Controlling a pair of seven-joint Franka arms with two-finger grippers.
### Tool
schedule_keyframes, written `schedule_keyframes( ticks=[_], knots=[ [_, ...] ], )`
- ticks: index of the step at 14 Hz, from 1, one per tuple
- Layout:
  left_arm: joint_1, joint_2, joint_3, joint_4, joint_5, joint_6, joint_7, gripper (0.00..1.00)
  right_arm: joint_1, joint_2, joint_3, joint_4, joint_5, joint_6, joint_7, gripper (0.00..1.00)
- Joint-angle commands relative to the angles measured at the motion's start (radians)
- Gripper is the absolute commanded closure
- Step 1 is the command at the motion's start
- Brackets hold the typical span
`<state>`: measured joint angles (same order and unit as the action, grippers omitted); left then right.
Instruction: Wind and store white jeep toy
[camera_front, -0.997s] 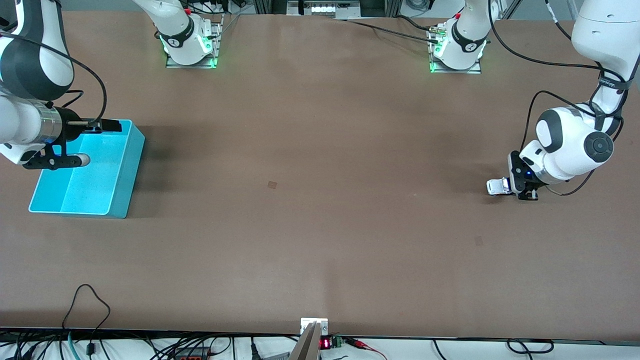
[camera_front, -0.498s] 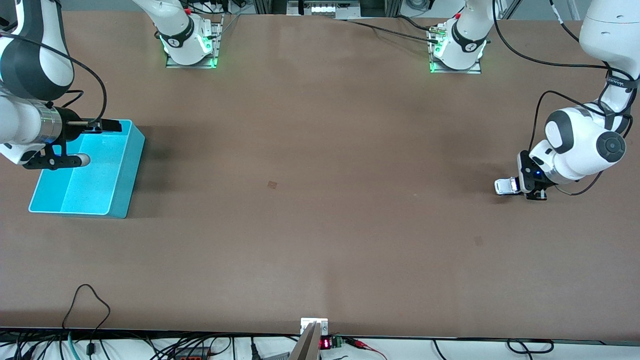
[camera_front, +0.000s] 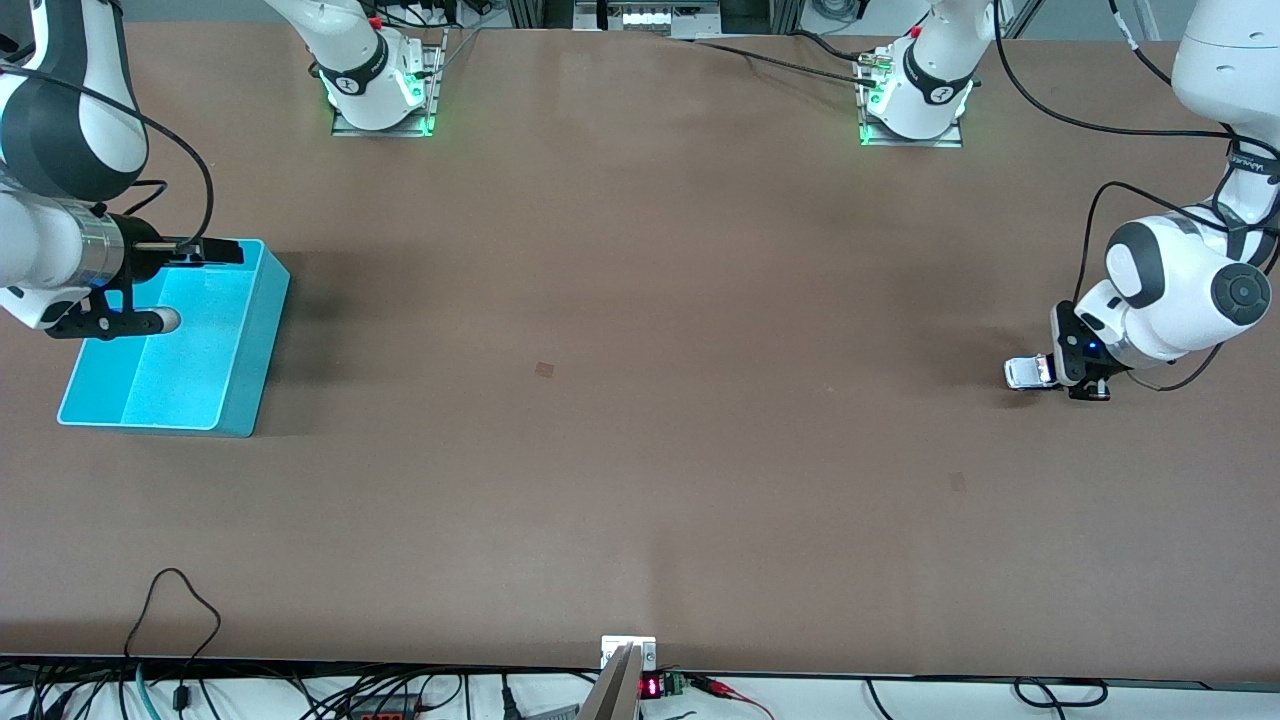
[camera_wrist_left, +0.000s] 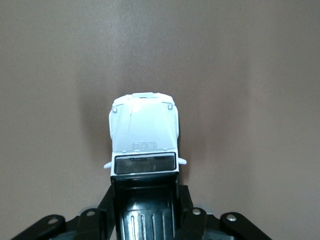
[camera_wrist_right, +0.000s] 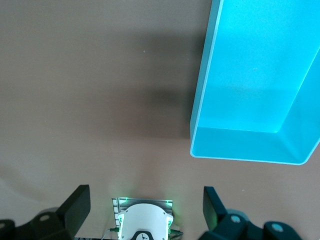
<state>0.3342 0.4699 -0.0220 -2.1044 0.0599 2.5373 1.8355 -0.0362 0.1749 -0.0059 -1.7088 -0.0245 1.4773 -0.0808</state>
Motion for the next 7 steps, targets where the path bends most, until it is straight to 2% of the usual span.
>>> schedule_keyframes(
  ticks=[1,2,7],
  knots=[
    [0.017,0.112,-0.007,0.023,0.028,0.026,0.019,0.5,-0.004,0.0,0.001,0.002,-0.011,-0.009,-0.004,0.0],
    [0.02,0.105,-0.031,0.024,0.02,0.021,0.021,0.0,-0.004,0.0,0.001,0.002,-0.011,-0.009,-0.004,0.0],
    [0.026,-0.03,-0.093,0.024,0.018,-0.152,0.019,0.0,-0.004,0.005,0.001,0.0,-0.011,-0.008,-0.004,0.0]
  ],
)
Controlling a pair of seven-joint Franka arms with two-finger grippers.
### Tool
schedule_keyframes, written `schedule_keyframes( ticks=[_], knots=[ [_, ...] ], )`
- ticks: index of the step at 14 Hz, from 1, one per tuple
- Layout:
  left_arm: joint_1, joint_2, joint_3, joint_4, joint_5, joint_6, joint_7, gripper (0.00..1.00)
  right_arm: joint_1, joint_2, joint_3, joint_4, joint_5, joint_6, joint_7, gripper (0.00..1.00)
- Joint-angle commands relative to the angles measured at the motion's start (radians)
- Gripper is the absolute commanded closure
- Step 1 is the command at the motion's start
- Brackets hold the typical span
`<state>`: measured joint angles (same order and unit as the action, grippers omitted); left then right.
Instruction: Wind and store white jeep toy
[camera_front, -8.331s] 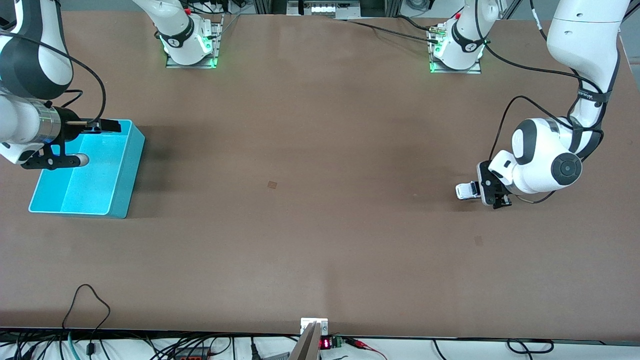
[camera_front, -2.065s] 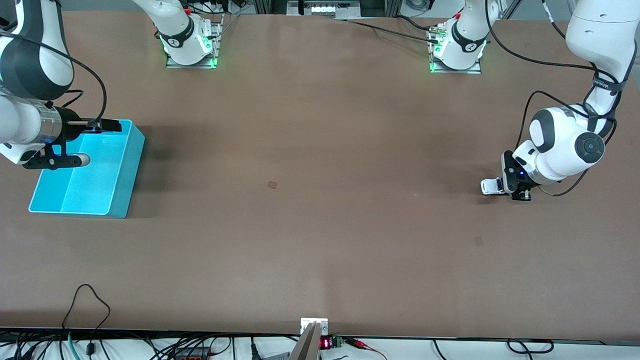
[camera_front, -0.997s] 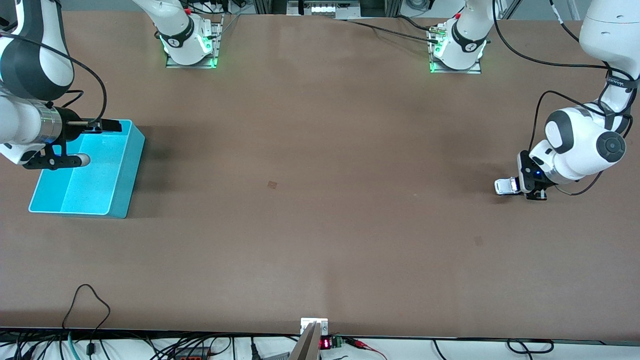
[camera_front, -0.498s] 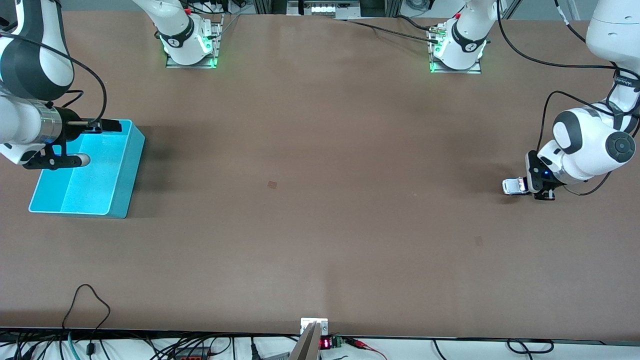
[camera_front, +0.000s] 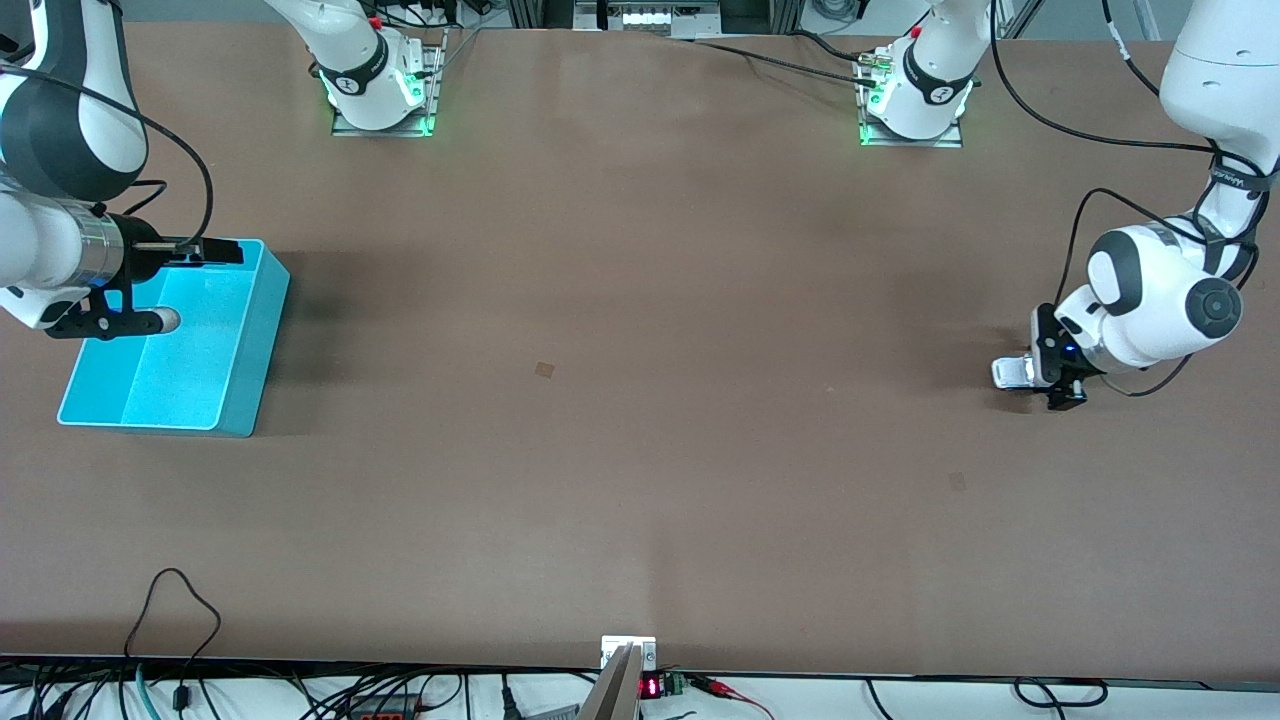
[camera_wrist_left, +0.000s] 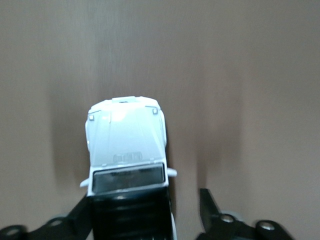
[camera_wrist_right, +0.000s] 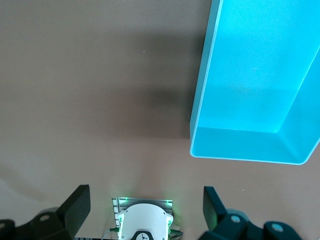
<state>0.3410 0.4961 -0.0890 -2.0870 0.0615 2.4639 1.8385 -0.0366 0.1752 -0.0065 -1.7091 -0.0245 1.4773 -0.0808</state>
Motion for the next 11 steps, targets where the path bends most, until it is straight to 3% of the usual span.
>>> schedule_keyframes(
  ticks=[1,11],
  knots=[
    [0.021,-0.062,-0.029,0.007,0.017,-0.089,0.016,0.0,-0.003,0.006,0.002,0.0,-0.011,-0.008,-0.004,0.0],
    [0.021,-0.077,-0.052,0.007,0.012,-0.088,0.008,0.0,-0.002,0.007,0.0,0.0,-0.011,-0.008,-0.004,0.0]
  ],
)
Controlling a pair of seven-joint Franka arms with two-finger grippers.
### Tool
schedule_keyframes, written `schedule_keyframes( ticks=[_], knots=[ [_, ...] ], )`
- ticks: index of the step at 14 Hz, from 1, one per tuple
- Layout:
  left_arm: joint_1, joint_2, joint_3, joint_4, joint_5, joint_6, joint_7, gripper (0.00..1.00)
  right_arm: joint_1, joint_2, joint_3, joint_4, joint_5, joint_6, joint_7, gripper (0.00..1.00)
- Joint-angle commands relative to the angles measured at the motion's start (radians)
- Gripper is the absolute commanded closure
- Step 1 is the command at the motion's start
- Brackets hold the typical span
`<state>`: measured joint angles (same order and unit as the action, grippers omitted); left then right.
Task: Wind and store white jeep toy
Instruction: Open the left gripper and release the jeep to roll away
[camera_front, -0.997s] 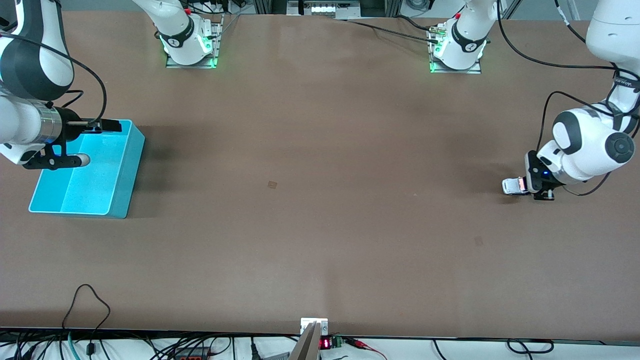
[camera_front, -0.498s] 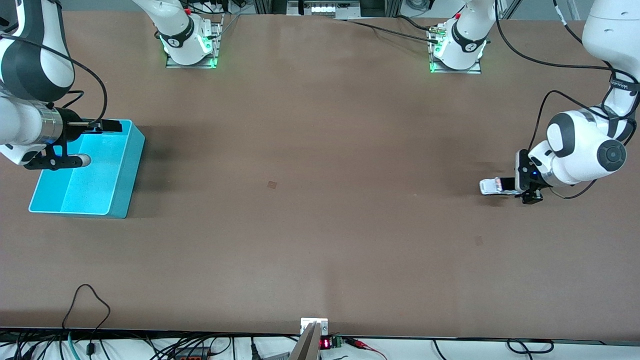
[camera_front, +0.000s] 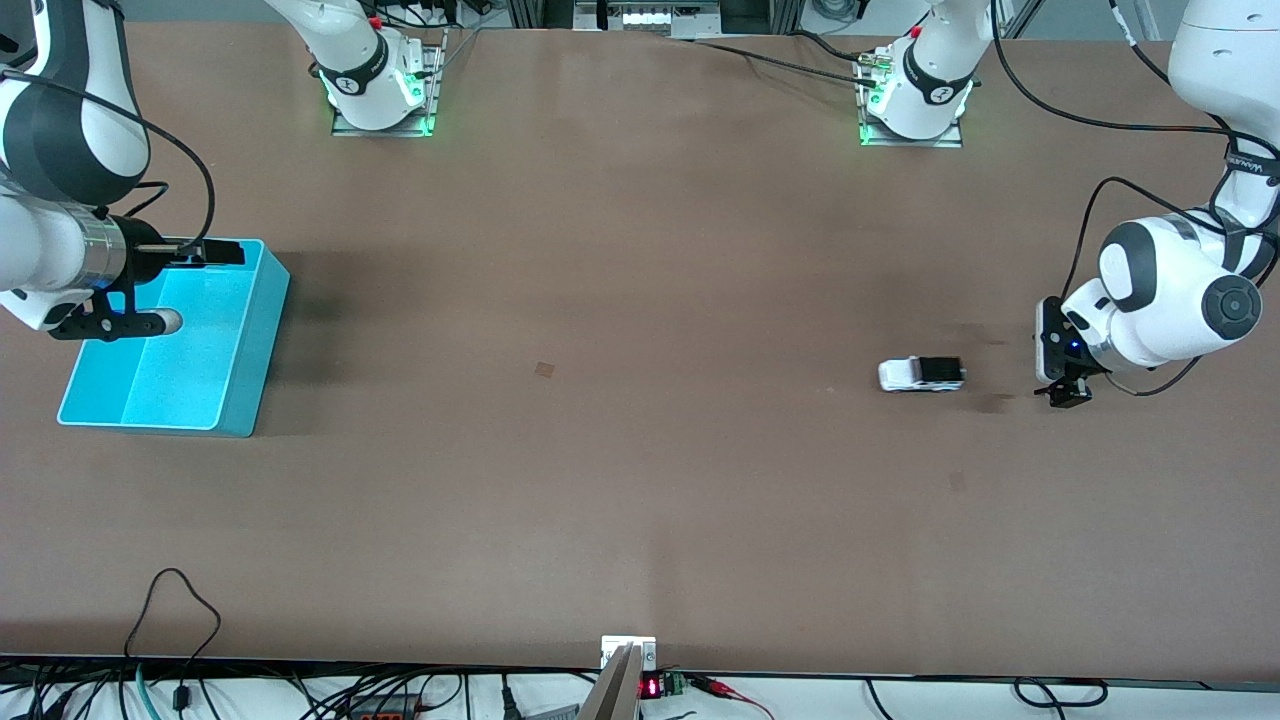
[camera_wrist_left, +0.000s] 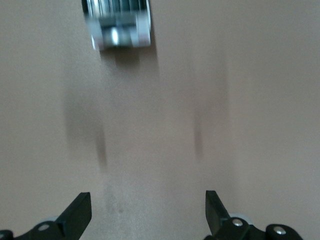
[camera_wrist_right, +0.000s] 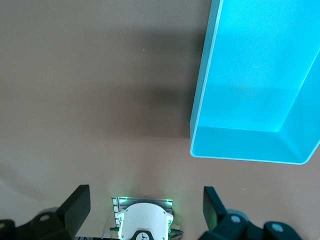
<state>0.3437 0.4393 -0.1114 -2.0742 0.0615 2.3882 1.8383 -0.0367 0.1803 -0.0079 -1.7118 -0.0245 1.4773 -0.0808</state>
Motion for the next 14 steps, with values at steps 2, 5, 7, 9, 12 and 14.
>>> schedule_keyframes(
  ticks=[2,5,7,9,12,14],
  knots=[
    [0.017,-0.022,-0.031,-0.006,0.012,-0.012,0.009,0.0,0.001,0.004,0.002,0.006,-0.003,-0.008,-0.004,0.0],
    [0.009,-0.034,-0.039,-0.004,0.011,-0.012,0.009,0.0,0.0,0.004,0.002,0.011,0.0,0.001,-0.004,0.0],
    [0.009,-0.053,-0.074,-0.004,0.011,-0.009,0.007,0.0,-0.003,0.004,0.002,0.011,0.003,0.0,0.001,0.0],
    [0.008,-0.071,-0.099,-0.004,-0.002,-0.009,0.006,0.0,-0.005,0.01,0.0,0.009,0.005,-0.006,0.001,0.0],
    [-0.017,-0.093,-0.105,-0.004,-0.005,-0.011,0.006,0.0,-0.008,0.01,-0.001,0.011,0.005,-0.015,0.003,0.0],
    [-0.029,-0.102,-0.105,-0.004,-0.005,-0.012,-0.001,0.0,-0.006,0.005,-0.001,0.011,0.006,-0.048,0.001,0.0]
  ],
)
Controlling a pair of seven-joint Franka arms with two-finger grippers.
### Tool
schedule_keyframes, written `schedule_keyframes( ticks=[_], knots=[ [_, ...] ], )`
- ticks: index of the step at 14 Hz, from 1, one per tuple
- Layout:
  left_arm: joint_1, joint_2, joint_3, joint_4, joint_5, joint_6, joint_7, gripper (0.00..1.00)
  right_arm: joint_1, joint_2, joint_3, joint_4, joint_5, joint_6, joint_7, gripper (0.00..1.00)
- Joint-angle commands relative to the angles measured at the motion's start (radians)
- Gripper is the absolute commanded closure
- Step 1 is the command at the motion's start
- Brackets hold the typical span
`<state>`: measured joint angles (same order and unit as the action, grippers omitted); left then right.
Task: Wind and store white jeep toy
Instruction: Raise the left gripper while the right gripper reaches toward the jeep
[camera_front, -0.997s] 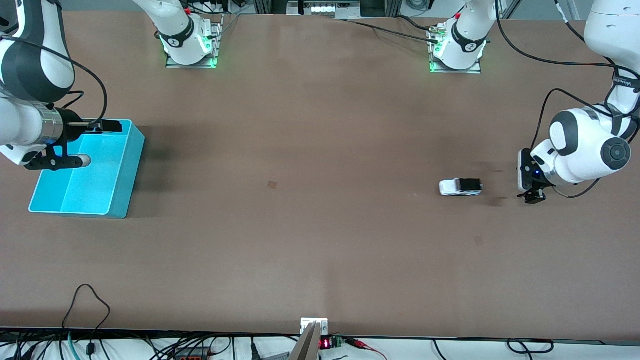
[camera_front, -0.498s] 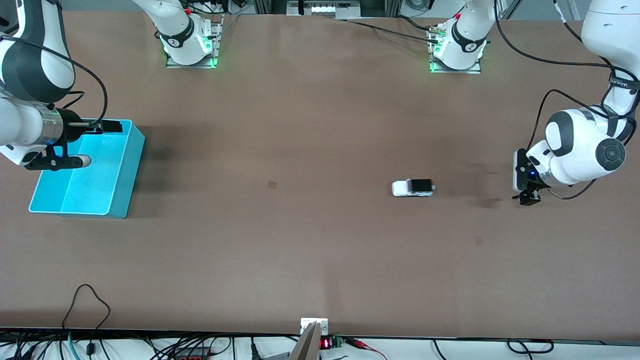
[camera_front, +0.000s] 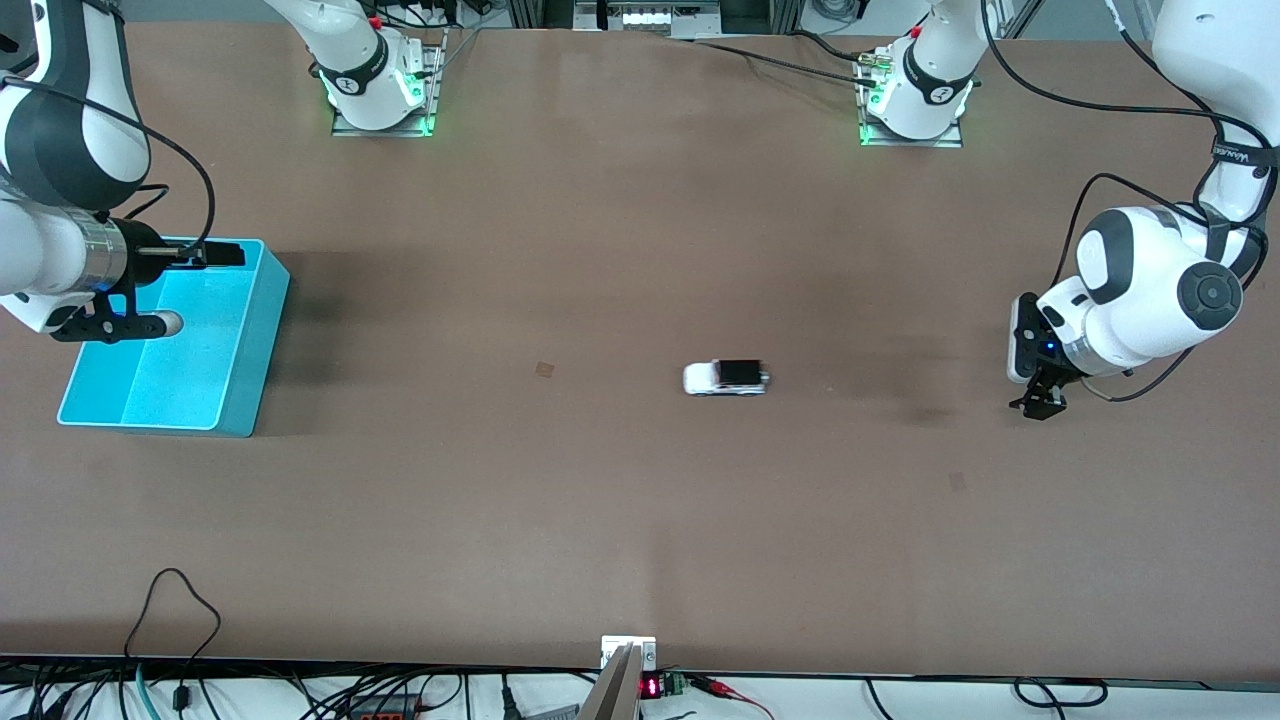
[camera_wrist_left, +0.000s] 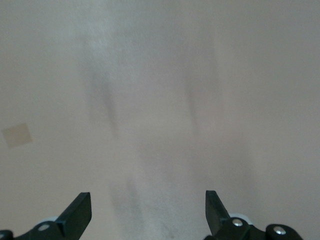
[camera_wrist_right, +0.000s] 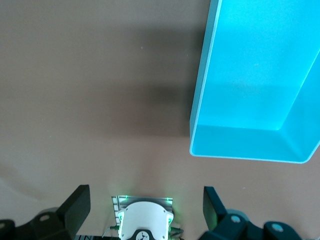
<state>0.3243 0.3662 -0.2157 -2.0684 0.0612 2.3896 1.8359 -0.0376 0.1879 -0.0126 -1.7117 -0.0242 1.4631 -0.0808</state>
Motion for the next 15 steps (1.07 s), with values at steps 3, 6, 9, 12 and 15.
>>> schedule_keyframes(
  ticks=[3,6,9,12,15],
  knots=[
    [-0.028,-0.036,-0.001,-0.01,-0.011,-0.017,-0.001,0.0,-0.002,-0.008,0.005,0.012,0.006,-0.047,-0.002,0.0],
    [-0.039,-0.055,-0.001,-0.01,-0.035,-0.017,-0.018,0.0,-0.002,-0.008,0.006,0.015,0.004,-0.027,-0.002,0.0],
    [-0.042,-0.064,-0.001,-0.01,-0.121,-0.015,-0.087,0.0,-0.005,-0.008,0.005,0.015,-0.005,0.011,-0.007,0.0],
    [-0.047,-0.075,-0.001,-0.01,-0.164,-0.014,-0.264,0.0,-0.008,-0.005,-0.001,0.015,-0.009,0.029,-0.007,0.0],
    [-0.065,-0.101,-0.001,-0.009,-0.185,-0.012,-0.42,0.0,-0.008,0.01,-0.001,0.0,-0.013,0.095,-0.008,0.0]
  ],
)
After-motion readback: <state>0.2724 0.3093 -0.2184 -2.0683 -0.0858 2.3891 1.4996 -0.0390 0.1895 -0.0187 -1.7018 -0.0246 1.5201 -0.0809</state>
